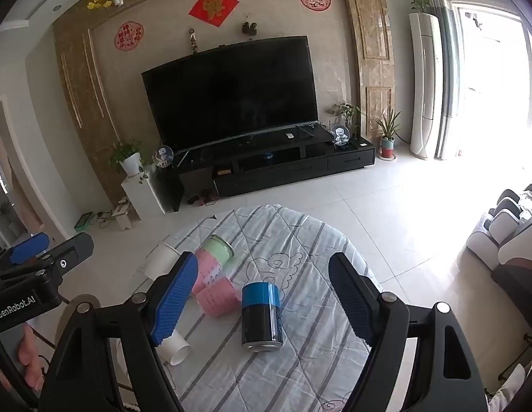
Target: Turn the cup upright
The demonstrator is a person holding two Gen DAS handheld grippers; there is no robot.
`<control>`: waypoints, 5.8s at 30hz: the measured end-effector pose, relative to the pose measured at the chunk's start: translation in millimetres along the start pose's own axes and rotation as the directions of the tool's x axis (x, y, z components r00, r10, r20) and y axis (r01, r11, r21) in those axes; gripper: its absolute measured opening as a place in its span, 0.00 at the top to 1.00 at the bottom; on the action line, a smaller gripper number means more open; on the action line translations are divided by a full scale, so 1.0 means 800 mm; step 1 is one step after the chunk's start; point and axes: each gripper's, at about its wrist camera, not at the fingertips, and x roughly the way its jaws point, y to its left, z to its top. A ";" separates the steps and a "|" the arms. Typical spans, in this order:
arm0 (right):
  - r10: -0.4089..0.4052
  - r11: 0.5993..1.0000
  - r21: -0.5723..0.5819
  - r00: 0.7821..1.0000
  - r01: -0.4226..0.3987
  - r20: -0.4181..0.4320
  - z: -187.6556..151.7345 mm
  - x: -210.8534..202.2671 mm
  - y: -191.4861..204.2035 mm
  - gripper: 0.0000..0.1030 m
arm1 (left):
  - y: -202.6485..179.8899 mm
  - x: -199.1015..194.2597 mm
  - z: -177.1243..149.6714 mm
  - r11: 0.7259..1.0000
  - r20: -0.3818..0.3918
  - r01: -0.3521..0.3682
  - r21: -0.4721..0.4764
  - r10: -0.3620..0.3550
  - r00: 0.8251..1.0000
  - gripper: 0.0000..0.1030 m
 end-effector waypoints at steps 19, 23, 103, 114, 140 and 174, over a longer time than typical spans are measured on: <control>-0.009 1.000 -0.011 1.000 0.009 -0.009 -0.007 0.008 0.000 0.23 | 0.002 -0.002 0.002 1.000 0.000 -0.013 -0.005 0.013 1.000 0.00; -0.009 1.000 -0.015 1.000 0.009 -0.018 -0.004 0.007 0.000 0.22 | 0.000 -0.001 0.004 1.000 -0.004 -0.014 -0.005 0.014 1.000 0.00; 0.045 0.999 0.003 0.909 -0.048 -0.414 -0.067 0.071 -0.028 0.22 | -0.014 0.068 -0.081 0.992 -0.373 -0.097 -0.074 0.063 0.926 0.00; 0.149 0.984 -0.023 0.877 -0.179 -0.457 -0.052 0.109 -0.029 0.22 | -0.016 0.074 -0.082 0.968 -0.424 -0.214 -0.129 0.141 0.894 0.00; 0.088 0.996 0.022 0.885 -0.088 -0.458 -0.021 0.271 0.218 0.23 | 0.226 0.195 -0.034 0.996 -0.477 -0.065 -0.055 0.031 0.878 0.00; 0.007 0.998 -0.048 0.778 -0.048 -0.628 -0.039 0.433 0.316 0.31 | 0.307 0.260 -0.054 0.984 -0.567 -0.093 -0.149 -0.008 0.824 0.00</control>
